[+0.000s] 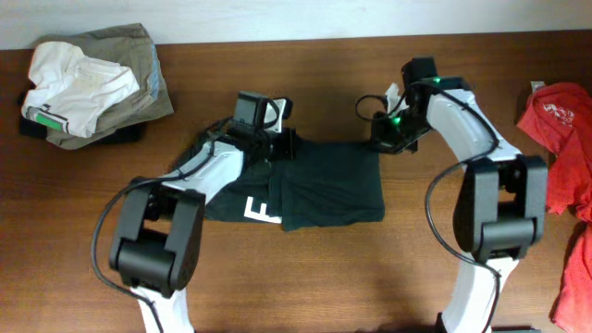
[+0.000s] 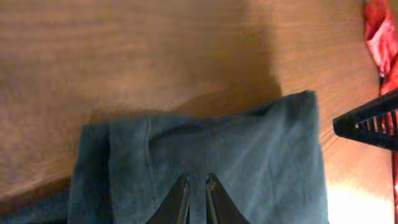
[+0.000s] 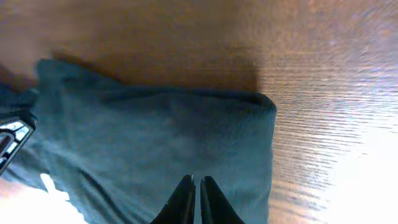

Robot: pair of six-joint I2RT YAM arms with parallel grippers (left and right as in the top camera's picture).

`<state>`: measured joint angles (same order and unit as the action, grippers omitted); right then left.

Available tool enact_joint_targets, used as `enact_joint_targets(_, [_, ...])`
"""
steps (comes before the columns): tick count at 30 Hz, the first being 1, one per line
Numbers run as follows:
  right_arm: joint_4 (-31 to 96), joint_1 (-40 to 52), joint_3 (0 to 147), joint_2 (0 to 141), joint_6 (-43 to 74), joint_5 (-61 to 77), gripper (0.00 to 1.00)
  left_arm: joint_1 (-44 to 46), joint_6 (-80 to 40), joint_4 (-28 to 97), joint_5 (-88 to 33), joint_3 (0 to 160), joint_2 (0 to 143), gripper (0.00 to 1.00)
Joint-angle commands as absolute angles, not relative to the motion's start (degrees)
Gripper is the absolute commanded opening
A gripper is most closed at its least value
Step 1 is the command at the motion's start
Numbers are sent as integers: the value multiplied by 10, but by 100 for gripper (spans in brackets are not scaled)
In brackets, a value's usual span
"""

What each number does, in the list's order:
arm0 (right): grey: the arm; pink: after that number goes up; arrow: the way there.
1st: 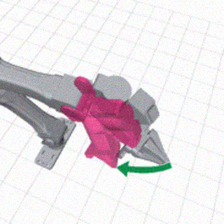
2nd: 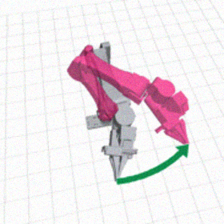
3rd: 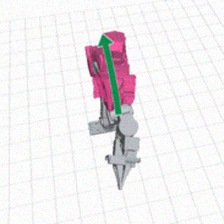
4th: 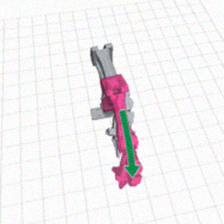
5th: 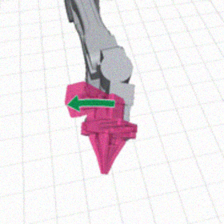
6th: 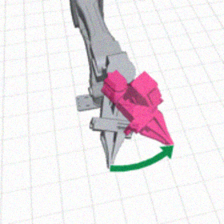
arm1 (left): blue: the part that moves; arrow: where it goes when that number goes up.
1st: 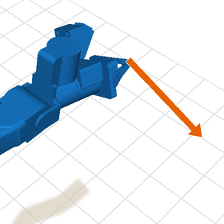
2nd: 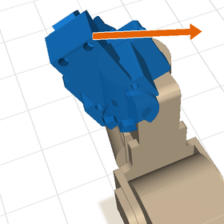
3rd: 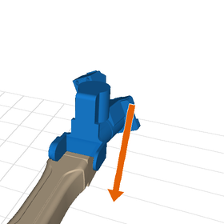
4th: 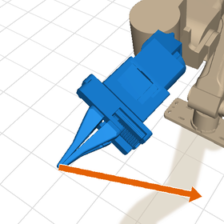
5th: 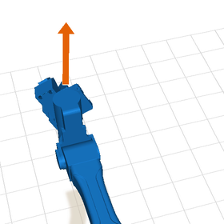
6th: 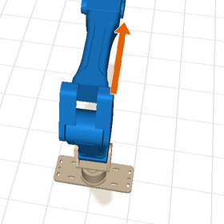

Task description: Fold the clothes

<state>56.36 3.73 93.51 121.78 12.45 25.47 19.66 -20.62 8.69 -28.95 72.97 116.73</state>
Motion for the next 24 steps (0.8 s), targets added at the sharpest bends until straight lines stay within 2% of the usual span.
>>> enact_joint_targets(1, [551,41,933,1241,142,248,6,195,-214,86,-305,734,1190,10])
enact_joint_targets(8, [554,40,932,1264,156,139,4,172,-214,88,-265,734,1260,10])
enact_joint_targets(12, [561,15,937,1264,156,87,4,114,-186,105,-265,746,1253,11])
enact_joint_targets(14, [600,0,980,1261,155,81,4,97,-156,126,-265,766,1230,20])
enact_joint_targets(15, [628,-5,1012,1257,156,82,4,93,-142,139,-265,782,1209,21])
enact_joint_targets(16, [649,-8,1036,1252,155,84,4,93,-132,149,-265,794,1195,31])
enact_joint_targets(17, [684,-8,1071,1242,154,96,4,94,-131,165,-265,809,1177,51])
enact_joint_targets(18, [708,-7,1099,1235,146,116,4,94,-131,178,-265,818,1164,58])
enact_joint_targets(19, [738,-1,1133,1230,118,168,4,94,-132,201,-268,829,1143,77])
enact_joint_targets(21, [727,16,1142,1232,92,238,4,98,-132,245,-283,830,1114,78])
enact_joint_targets(24, [703,63,1136,1251,92,241,4,117,-136,346,-267,829,1111,78])
